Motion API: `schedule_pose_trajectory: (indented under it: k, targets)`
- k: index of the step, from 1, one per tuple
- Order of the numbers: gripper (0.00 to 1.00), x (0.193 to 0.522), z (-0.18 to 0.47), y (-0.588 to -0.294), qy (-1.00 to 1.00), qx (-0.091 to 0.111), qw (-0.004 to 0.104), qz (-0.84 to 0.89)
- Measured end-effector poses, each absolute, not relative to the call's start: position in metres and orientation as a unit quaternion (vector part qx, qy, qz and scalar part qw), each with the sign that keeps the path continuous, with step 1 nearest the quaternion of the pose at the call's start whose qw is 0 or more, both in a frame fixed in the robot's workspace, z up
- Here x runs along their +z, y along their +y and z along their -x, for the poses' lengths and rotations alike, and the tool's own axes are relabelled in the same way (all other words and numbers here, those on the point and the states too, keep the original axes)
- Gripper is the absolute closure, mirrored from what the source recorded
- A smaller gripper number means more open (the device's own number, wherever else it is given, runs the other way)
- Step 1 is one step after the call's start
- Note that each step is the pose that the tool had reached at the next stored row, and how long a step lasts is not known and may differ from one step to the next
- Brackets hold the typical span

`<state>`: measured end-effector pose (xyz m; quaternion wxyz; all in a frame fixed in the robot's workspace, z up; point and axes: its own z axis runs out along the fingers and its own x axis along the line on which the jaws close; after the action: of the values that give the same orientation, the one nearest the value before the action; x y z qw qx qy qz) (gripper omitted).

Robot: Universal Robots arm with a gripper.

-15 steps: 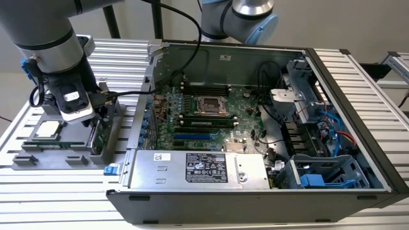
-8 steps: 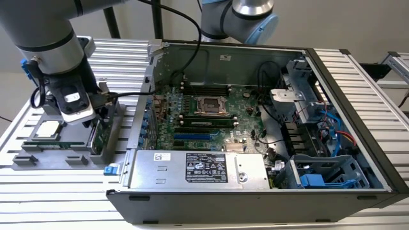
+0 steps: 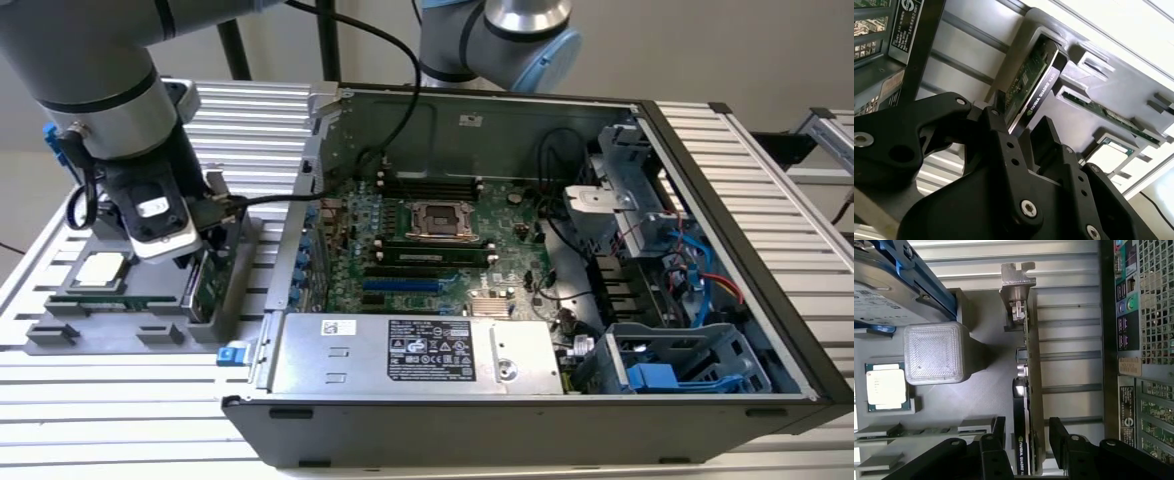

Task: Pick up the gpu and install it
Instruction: 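Pick up the gpu and move the gpu toward the slot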

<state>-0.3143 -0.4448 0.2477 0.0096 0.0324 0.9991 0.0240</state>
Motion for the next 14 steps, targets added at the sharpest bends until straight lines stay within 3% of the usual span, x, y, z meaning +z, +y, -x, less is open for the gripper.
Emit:
schedule_pose_trajectory:
  k: [14]
  targets:
    - [0.0, 0.2411, 0.3166, -0.4448, 0.999, 0.024, 0.012, -0.023]
